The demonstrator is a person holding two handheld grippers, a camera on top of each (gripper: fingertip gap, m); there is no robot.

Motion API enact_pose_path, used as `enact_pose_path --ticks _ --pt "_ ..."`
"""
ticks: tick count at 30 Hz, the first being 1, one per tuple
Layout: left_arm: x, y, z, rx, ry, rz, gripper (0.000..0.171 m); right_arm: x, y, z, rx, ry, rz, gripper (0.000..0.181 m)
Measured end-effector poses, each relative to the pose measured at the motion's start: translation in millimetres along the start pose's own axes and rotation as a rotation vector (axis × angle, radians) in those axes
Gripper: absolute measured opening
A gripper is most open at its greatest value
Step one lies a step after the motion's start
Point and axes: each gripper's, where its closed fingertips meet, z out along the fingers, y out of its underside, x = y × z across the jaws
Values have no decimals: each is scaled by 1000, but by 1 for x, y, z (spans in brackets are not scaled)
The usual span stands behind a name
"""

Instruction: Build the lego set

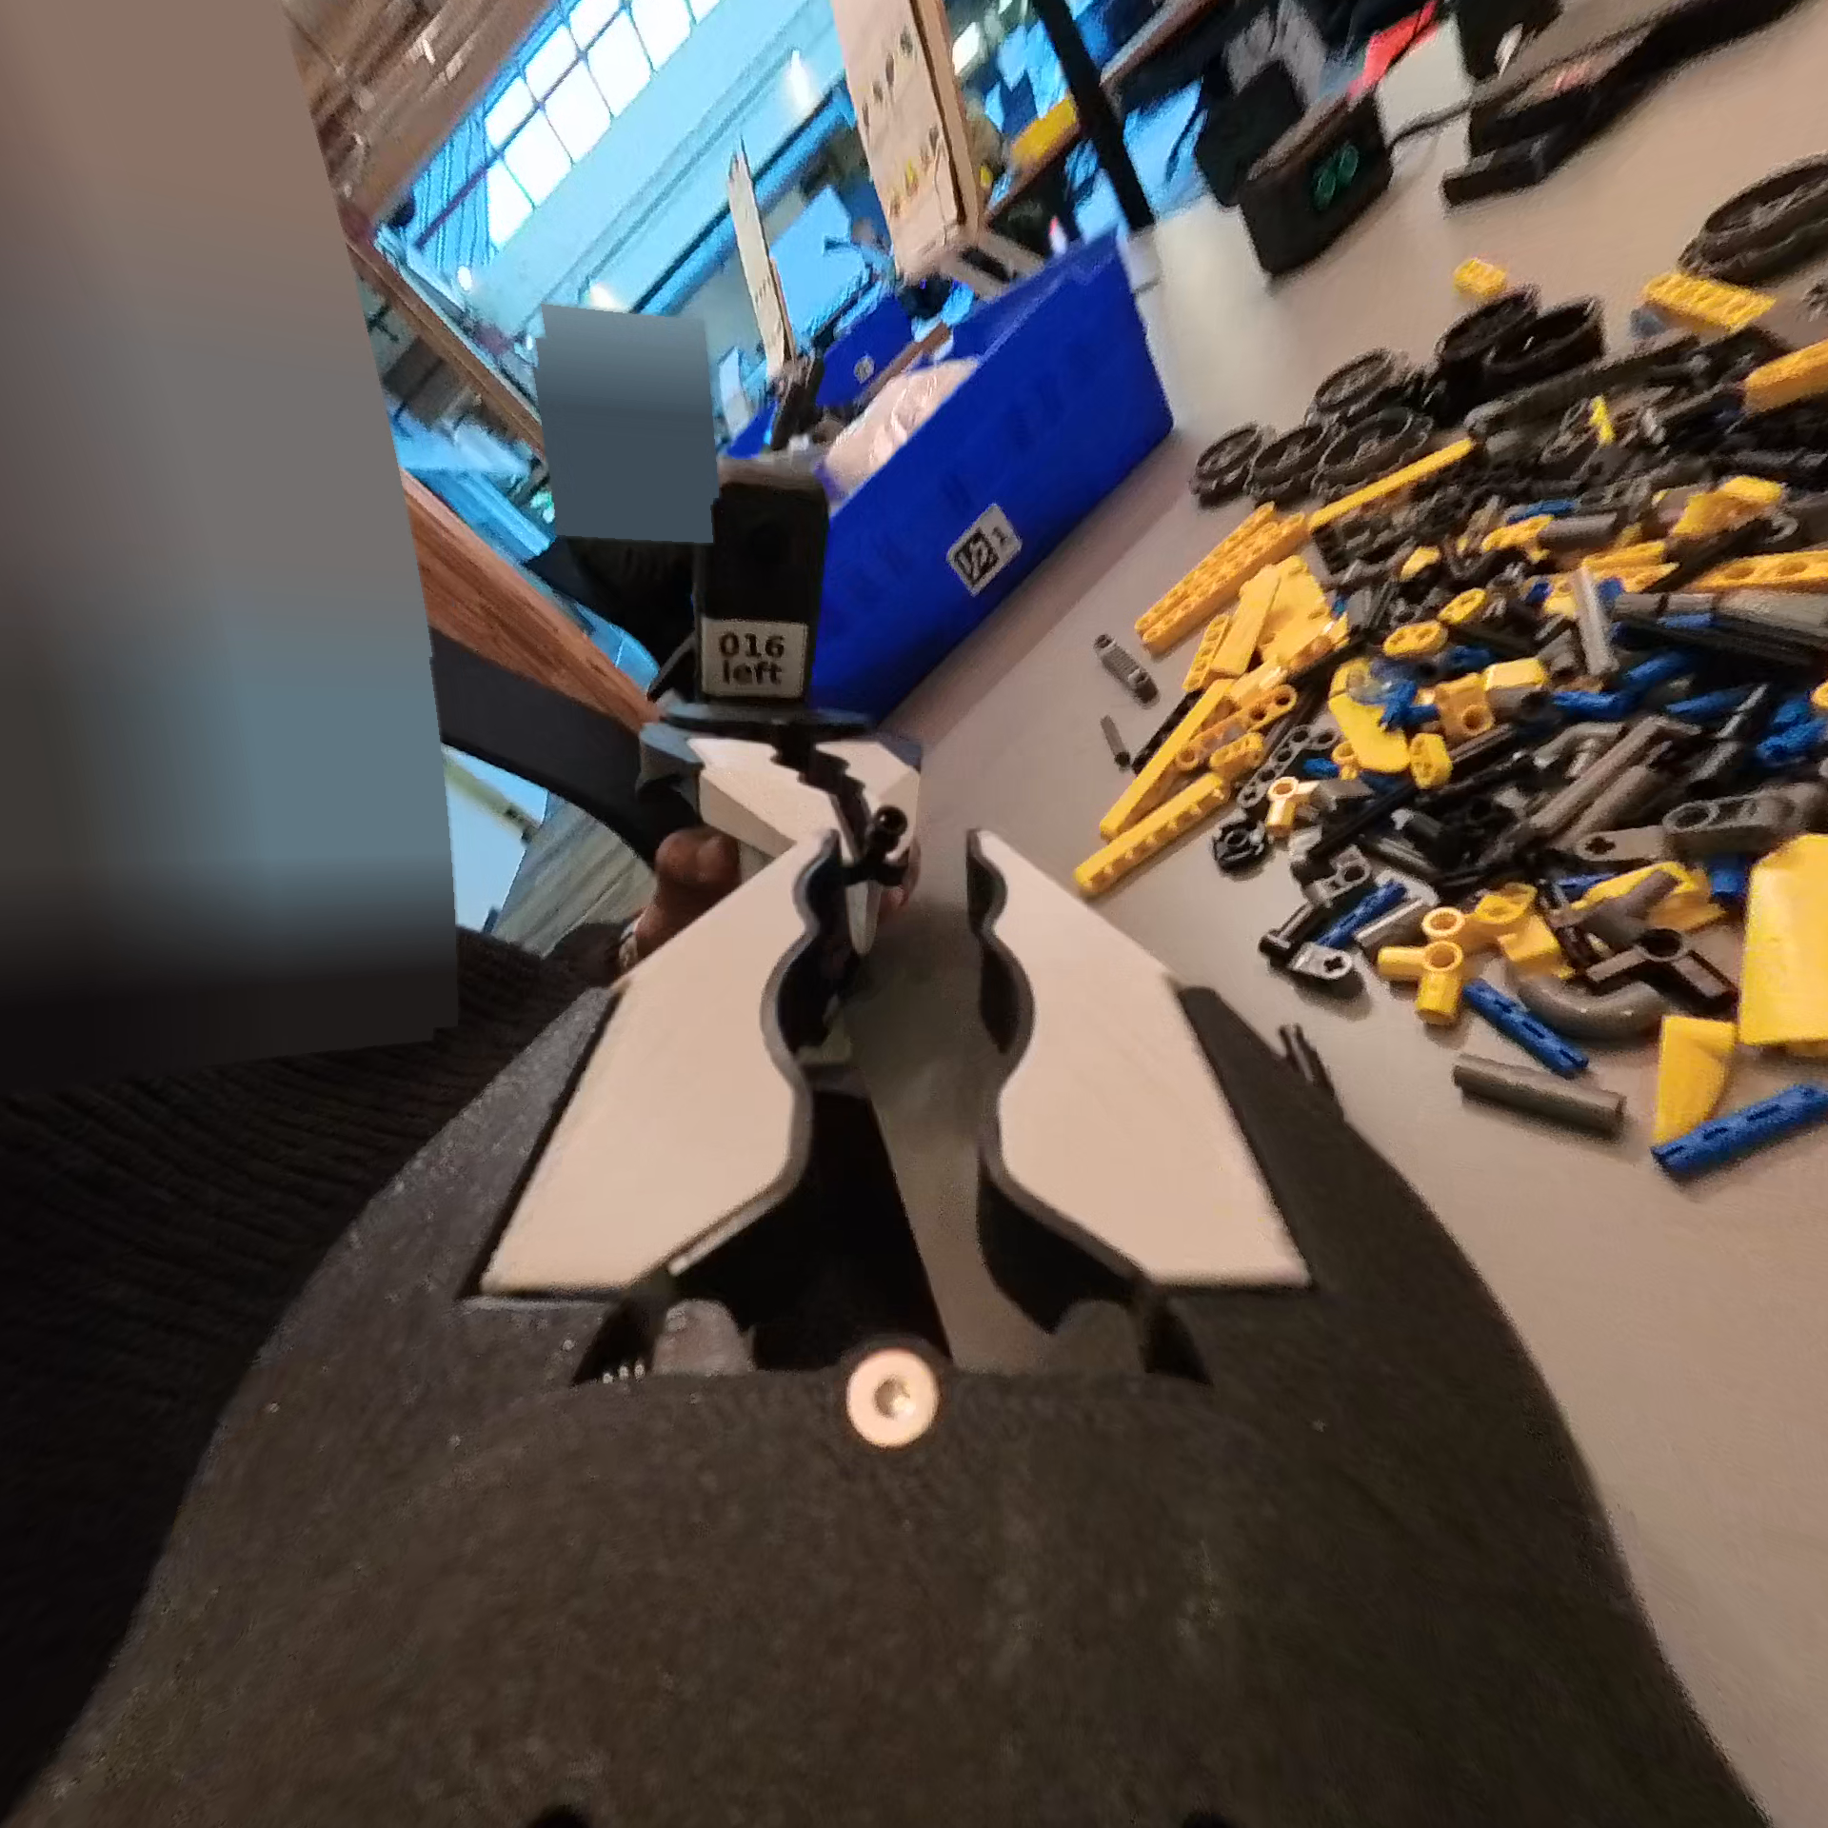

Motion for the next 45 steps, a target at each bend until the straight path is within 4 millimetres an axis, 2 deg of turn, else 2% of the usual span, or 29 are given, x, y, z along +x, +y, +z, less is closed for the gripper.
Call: enact_pose_path --ticks 3,11,16,27,33,36,37,38,39,42,45 --pt "0 6 3 -39 -40 68 3 -3 10 -2 -100 -32 29 25" --pt "-1 29 10 -197 -134 269 3 -5 31 -9 -273 -107 129 12" --pt "-5 43 12 -304 -219 433 3 -2 46 -13 -388 -87 81 6" --pt "-6 50 11 -350 -226 475 3 -2 55 -11 -454 -93 5 7" --pt "-6 48 12 -337 -220 455 4 -3 53 -12 -458 -92 -39 5" --pt "-7 43 12 -305 -221 413 5 -1 47 -13 -437 -76 -58 5" --pt "-8 41 12 -296 -231 410 11 1 44 -15 -430 -59 -73 5" --pt "-8 40 12 -288 -229 411 27 6 39 -19 -425 -28 -99 5" --pt "-7 39 12 -280 -221 408 30 13 32 -25 -417 18 -143 5" --pt "-7 32 14 -253 -235 409 30 36 -14 -55 -338 190 -298 5" --pt "-11 29 19 -252 -263 408 30 54 -61 -96 -243 365 -428 5"
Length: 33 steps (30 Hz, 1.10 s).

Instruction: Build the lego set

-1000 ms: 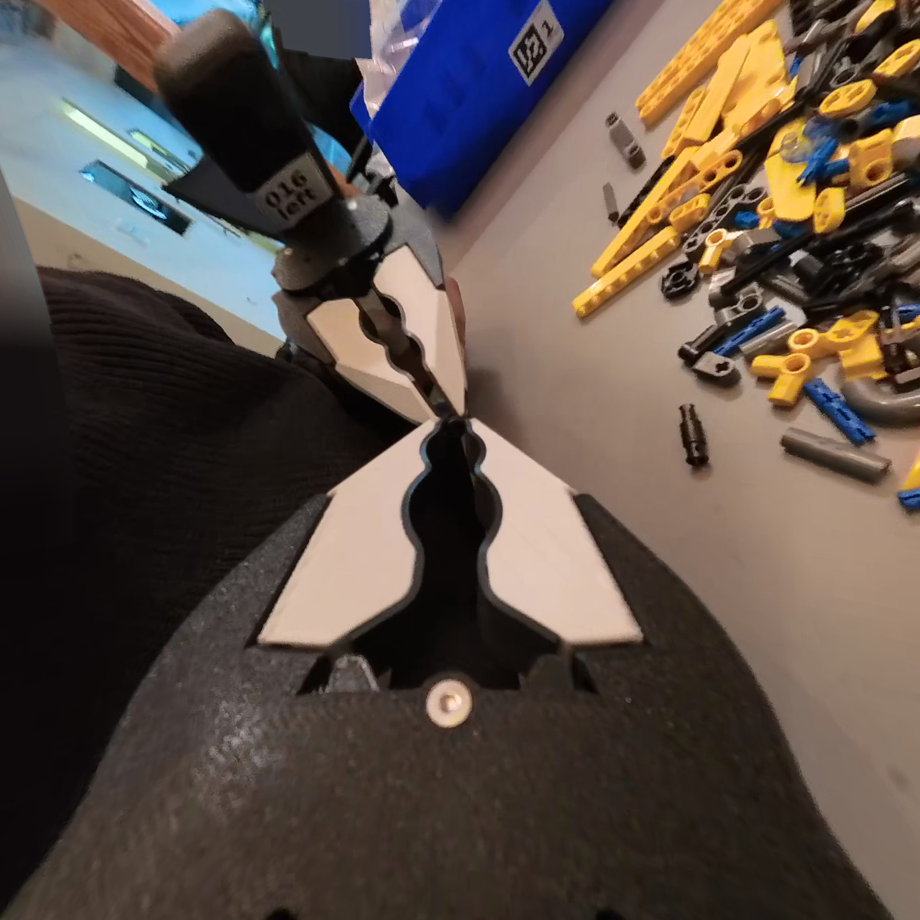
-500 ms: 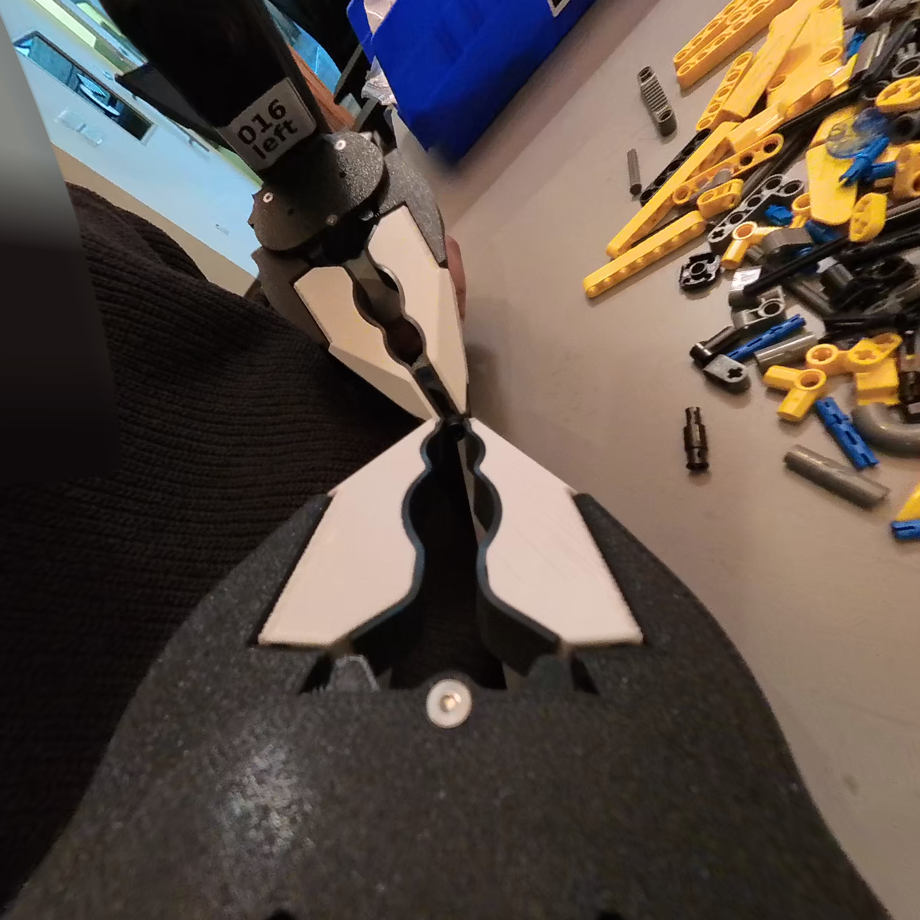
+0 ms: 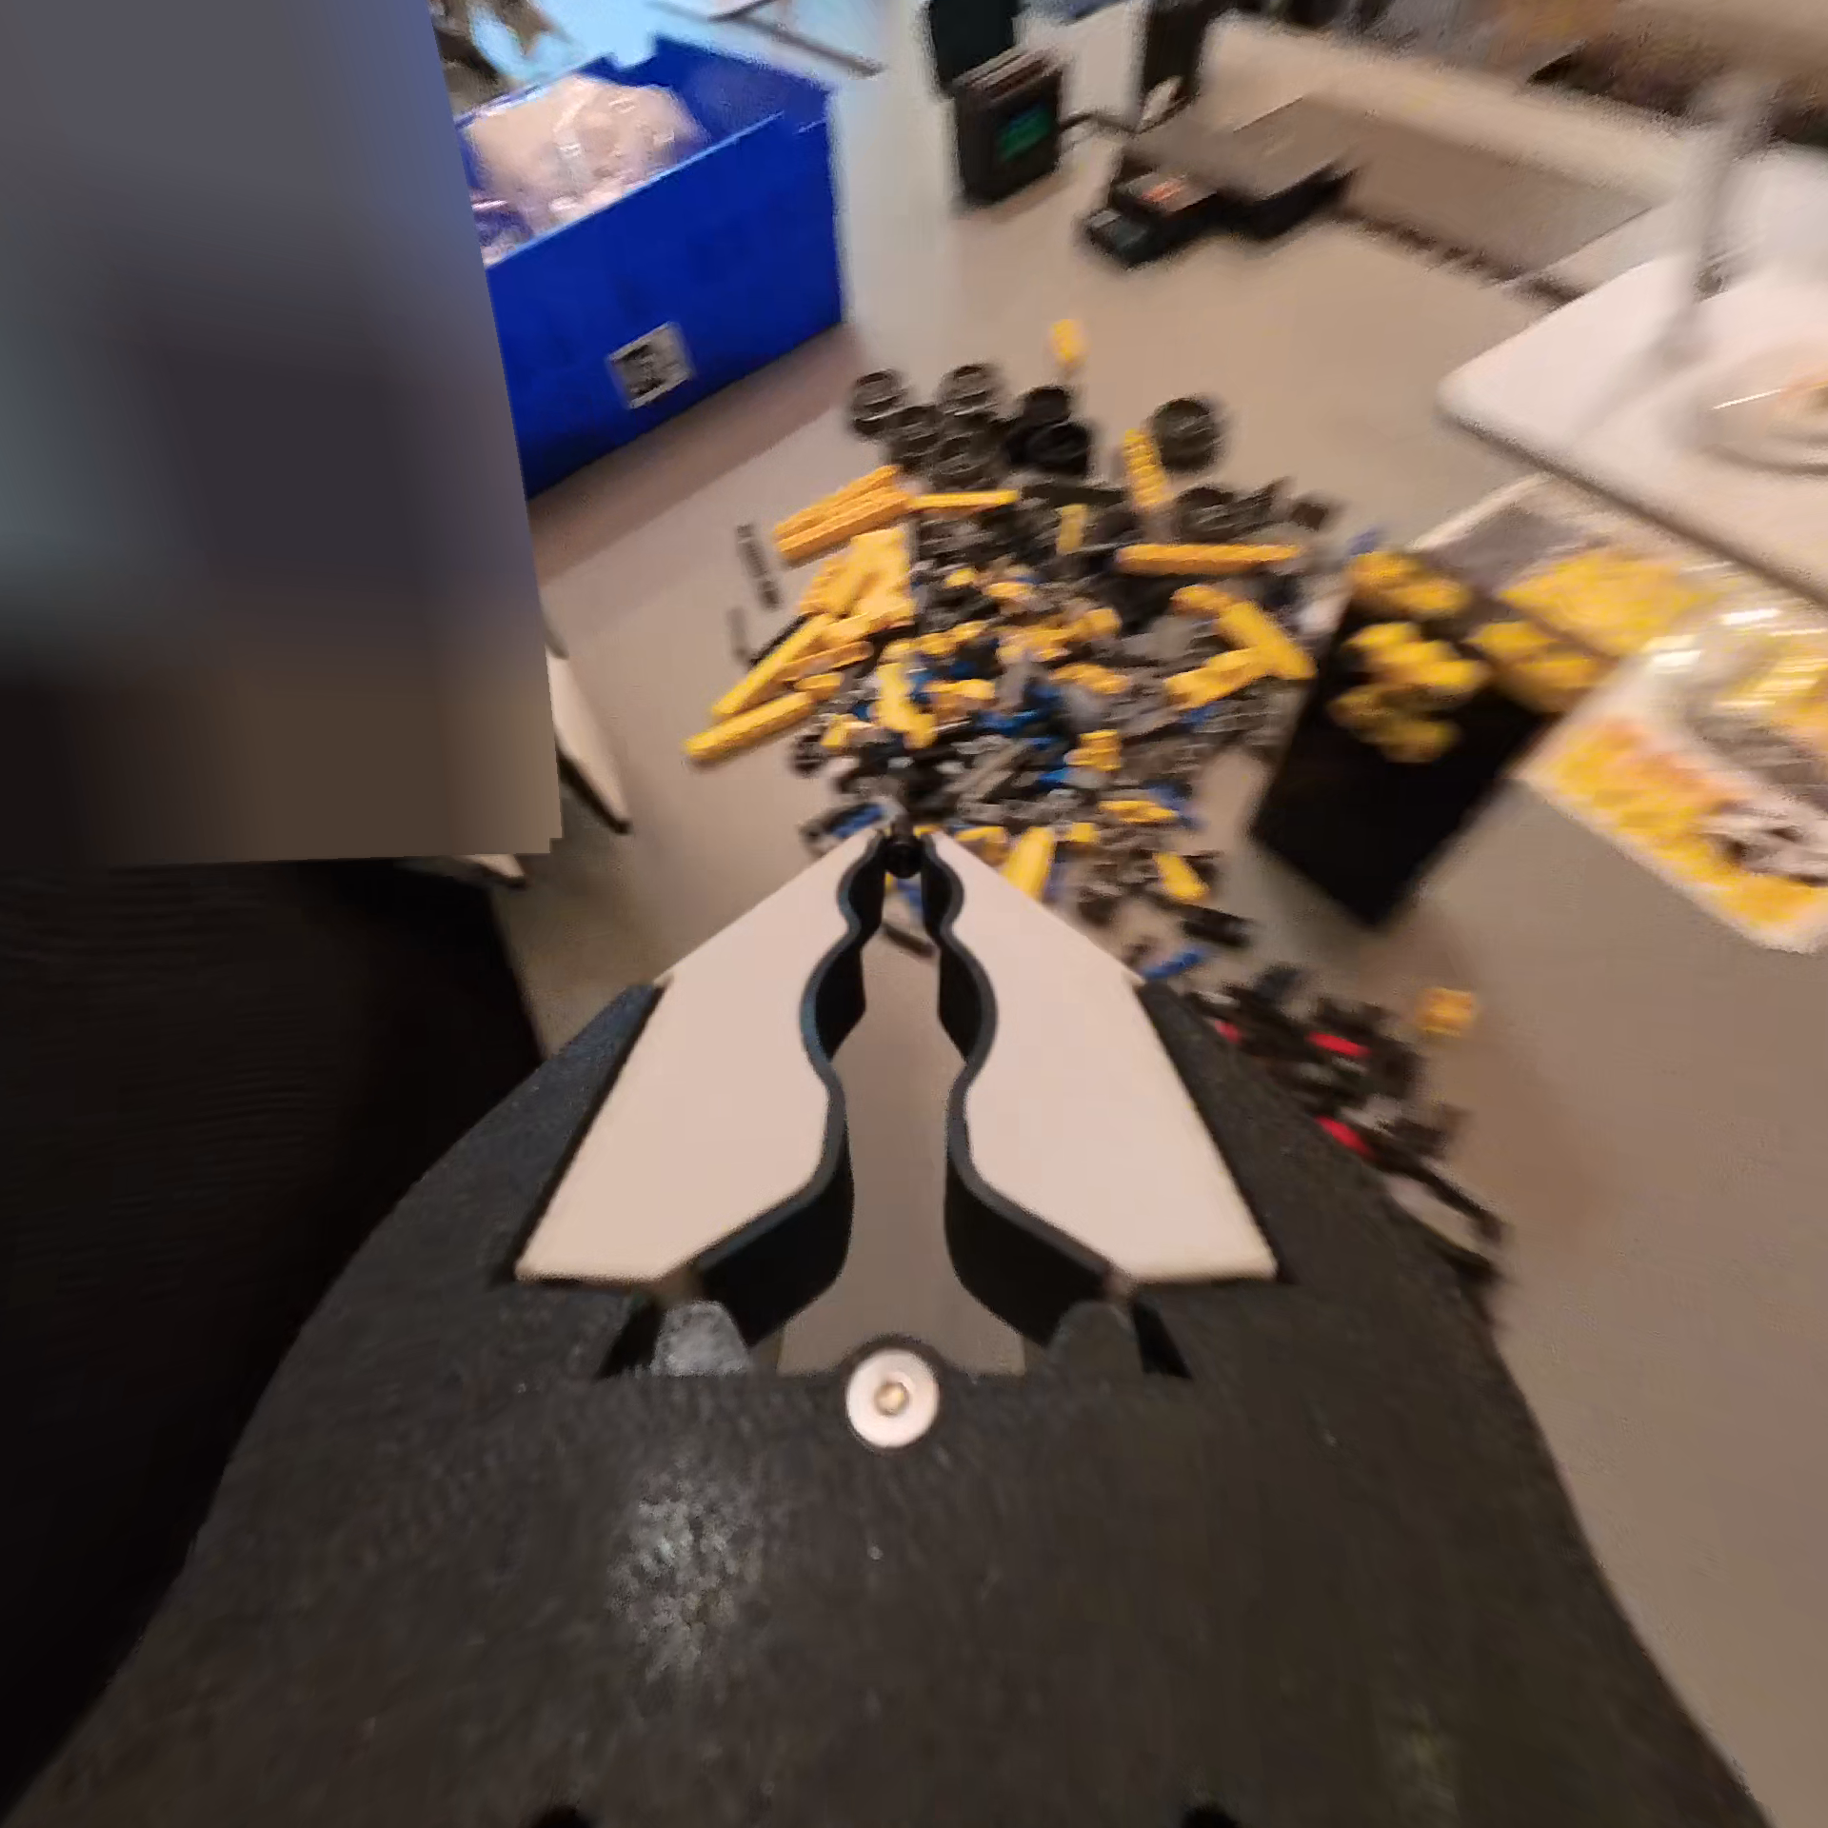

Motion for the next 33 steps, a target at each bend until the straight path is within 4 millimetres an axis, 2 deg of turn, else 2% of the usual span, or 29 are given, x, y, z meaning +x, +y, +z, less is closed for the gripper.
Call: enact_pose_path --ticks 2,5,10,16,19,22,26,30,33 --pt "-2 -3 6 -3 -17 -6 31 25 1 -20 1 102 -31 5" --pt "-1 -8 19 -28 -22 -2 31 53 14 -40 -9 214 -70 4" --pt "3 -17 47 -101 -13 31 31 79 36 -49 78 271 -59 4" --pt "-9 -32 85 -179 -59 60 31 112 52 -67 337 342 49 4" --pt "-19 -42 105 -203 -102 81 30 116 50 -80 447 318 79 4" --pt "-28 -51 125 -232 -145 114 29 128 57 -95 428 402 32 5" --pt "-42 -59 153 -288 -185 159 14 124 56 -108 485 387 24 5" --pt "-58 -64 181 -346 -235 194 12 119 55 -114 526 345 33 5" --pt "-66 -60 197 -401 -243 196 11 118 54 -117 544 342 35 5"
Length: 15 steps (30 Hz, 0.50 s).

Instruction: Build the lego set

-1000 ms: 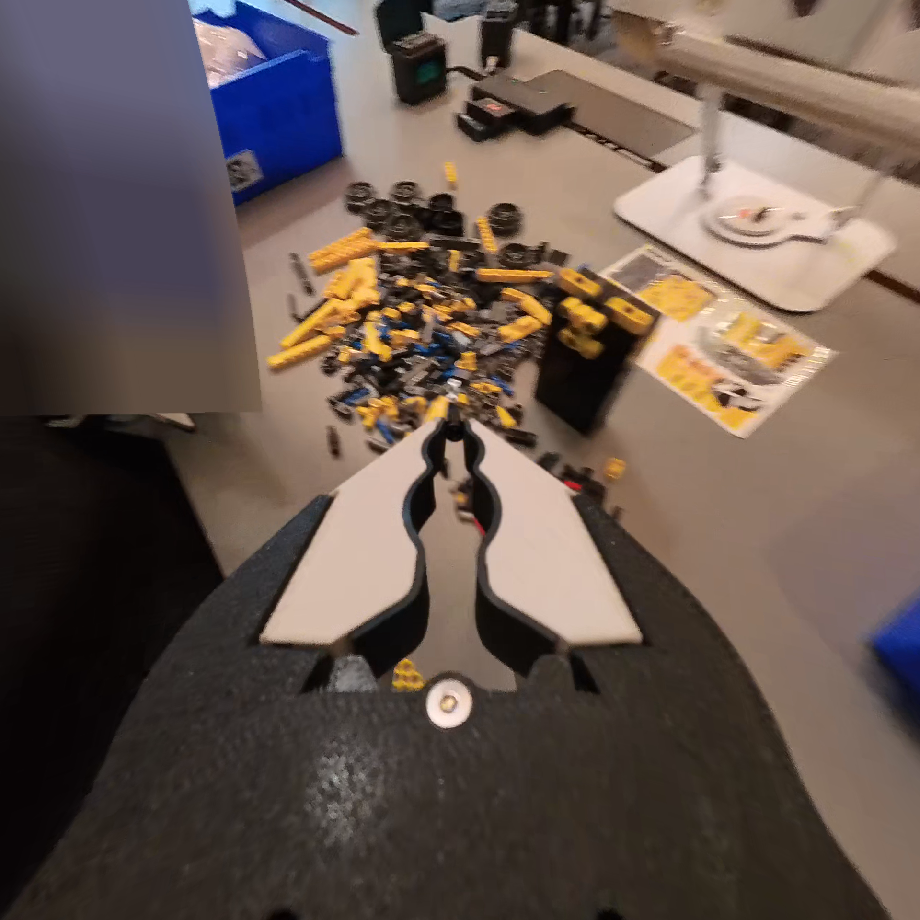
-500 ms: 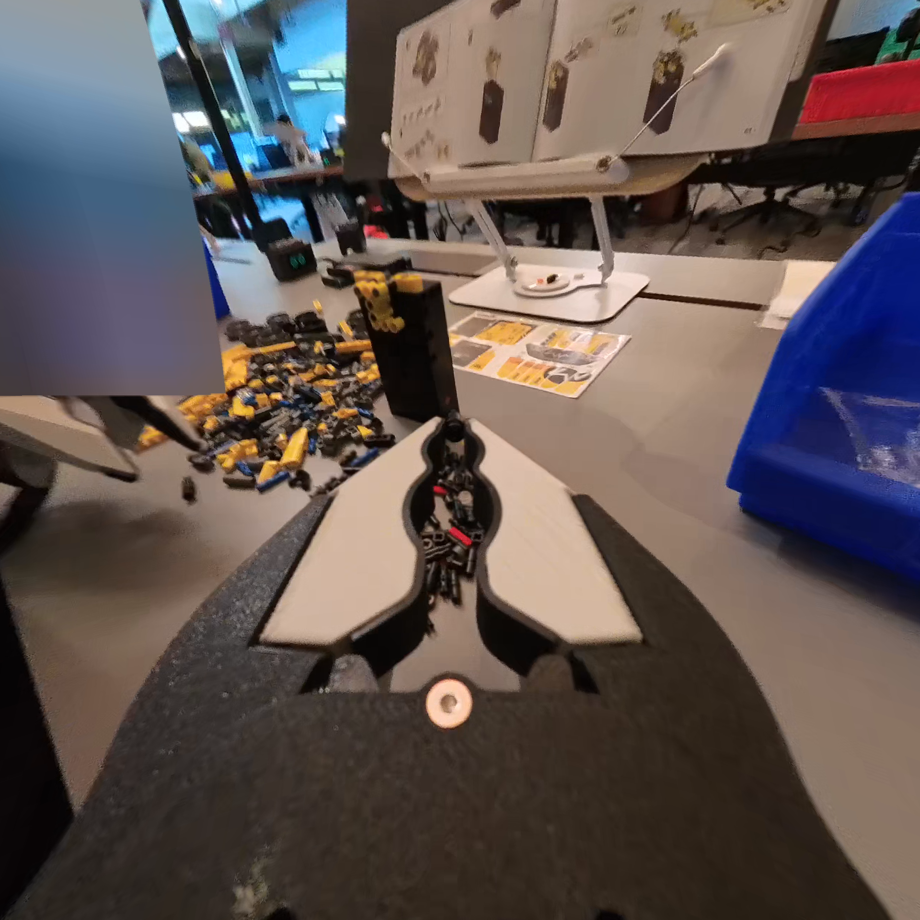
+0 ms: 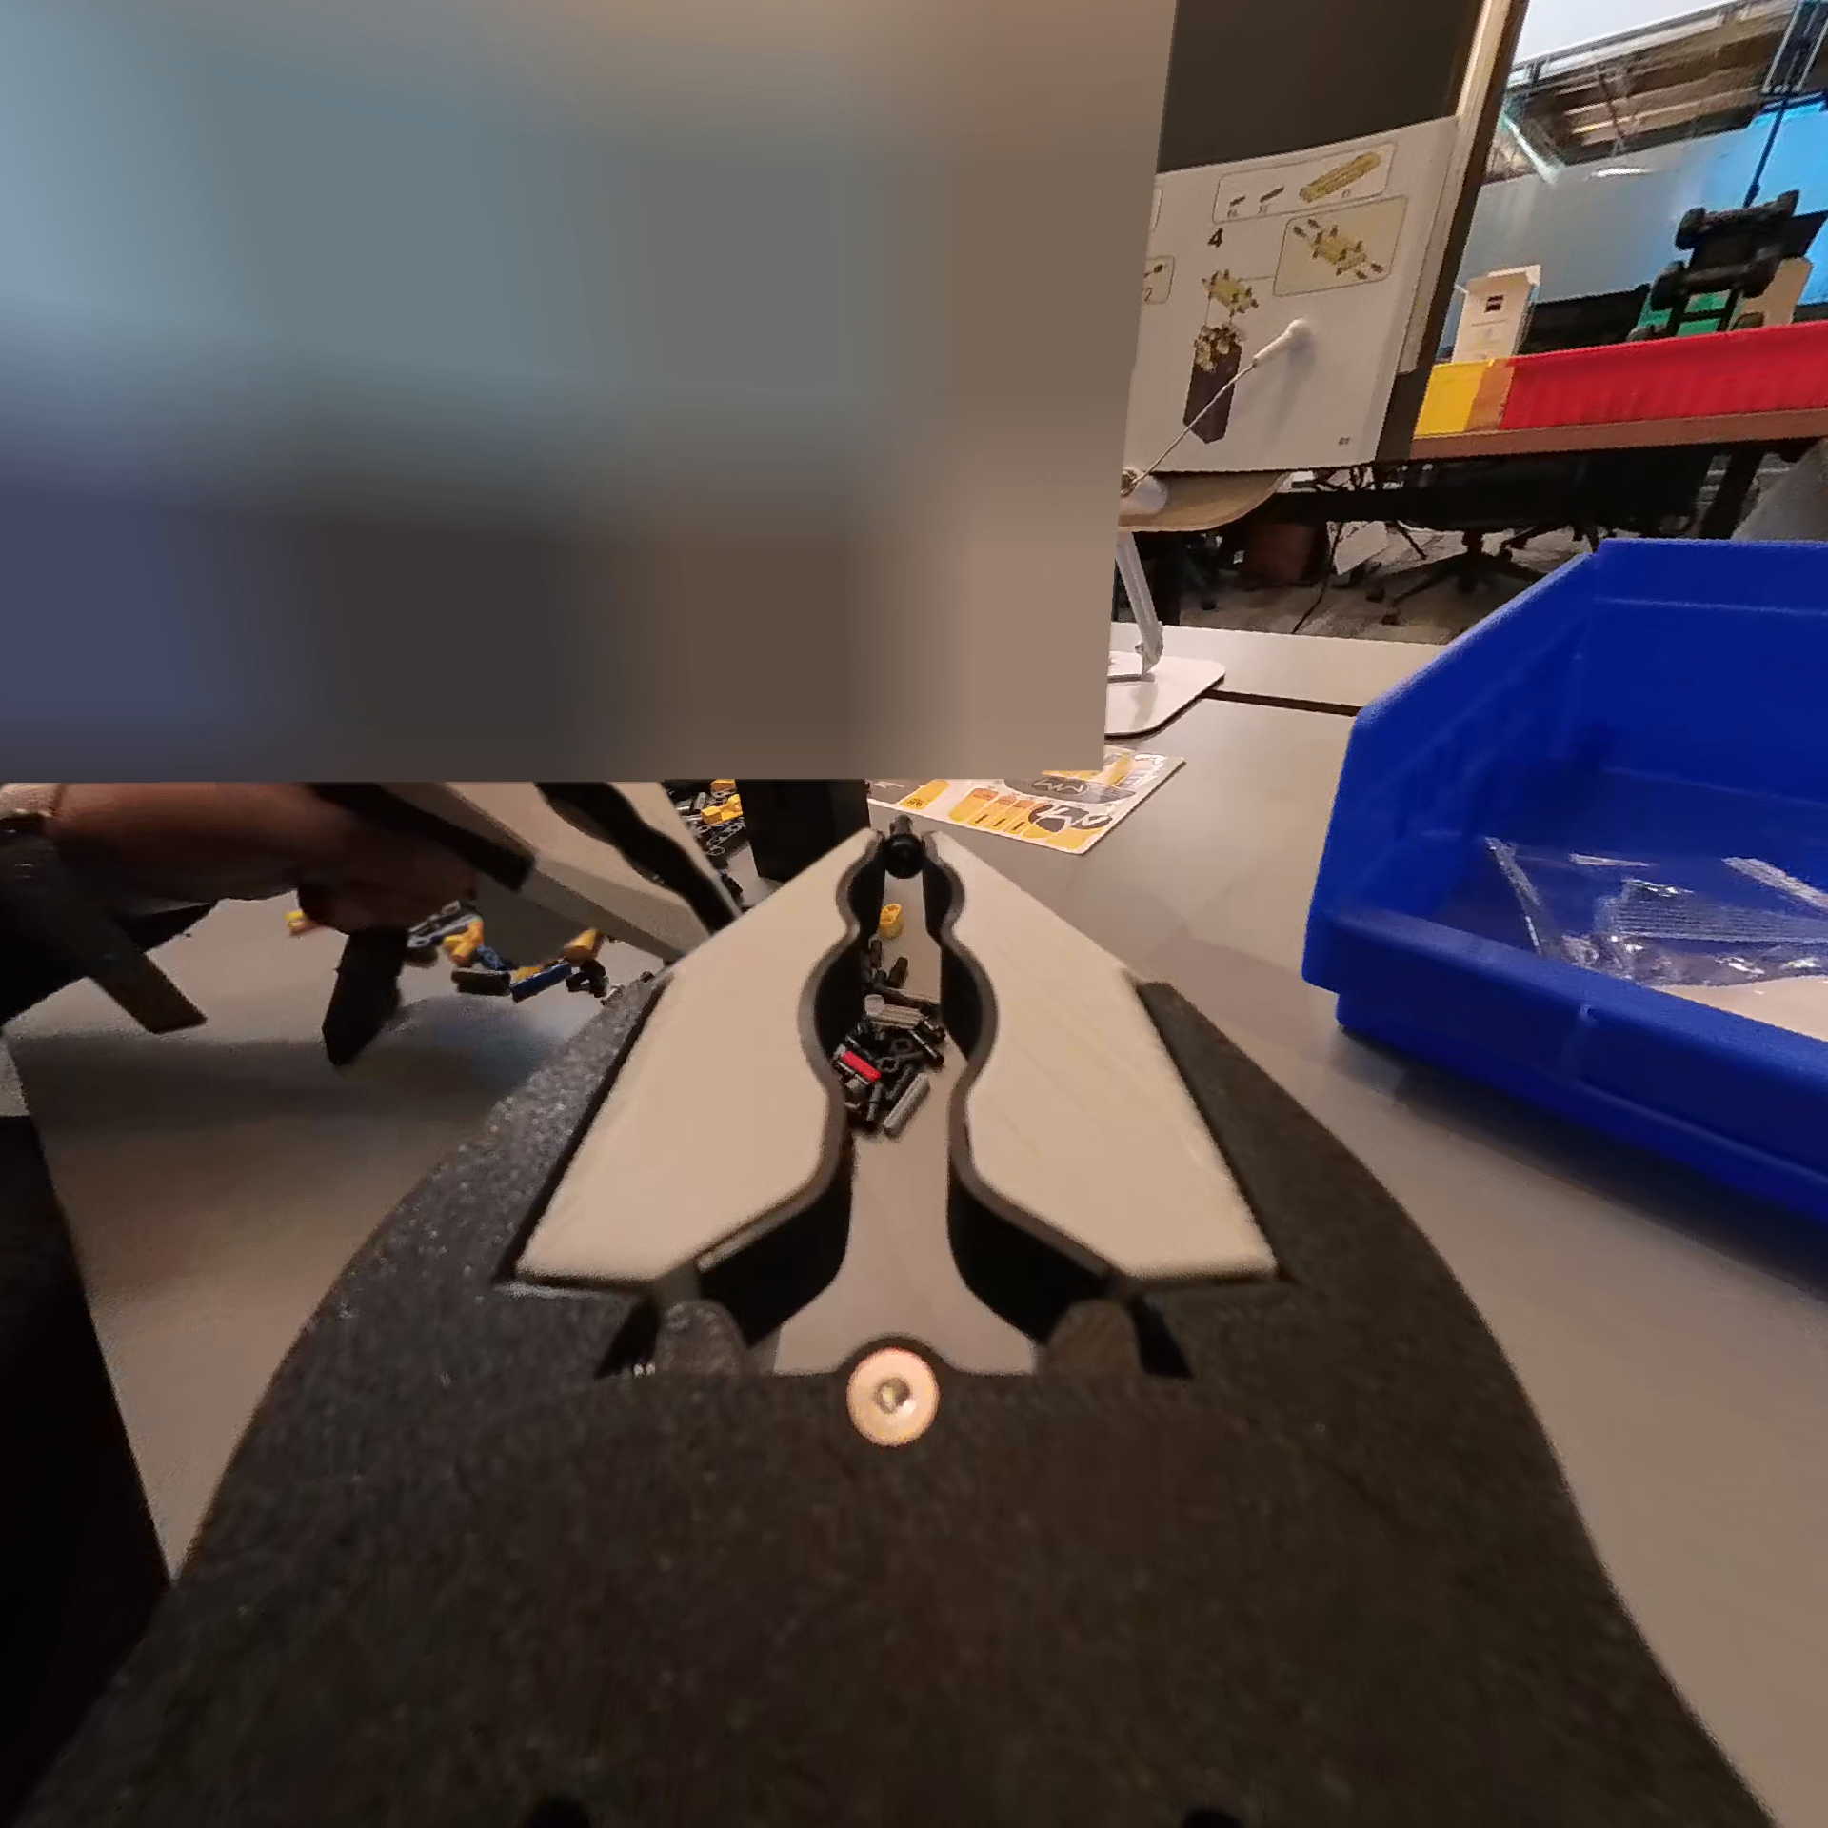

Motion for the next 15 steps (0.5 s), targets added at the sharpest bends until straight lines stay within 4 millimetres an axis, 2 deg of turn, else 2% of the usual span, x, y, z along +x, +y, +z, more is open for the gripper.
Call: enact_pose_path --ticks 6,11,15 --pt "-8 6 20 -80 -32 -3 12 0 -2 -2 17 -9 16 5" --pt "-16 10 24 -100 -69 -7 12 1 -3 -3 24 -16 29 5" --pt "-13 11 25 -103 -43 -4 12 2 -3 -3 26 -17 36 5"
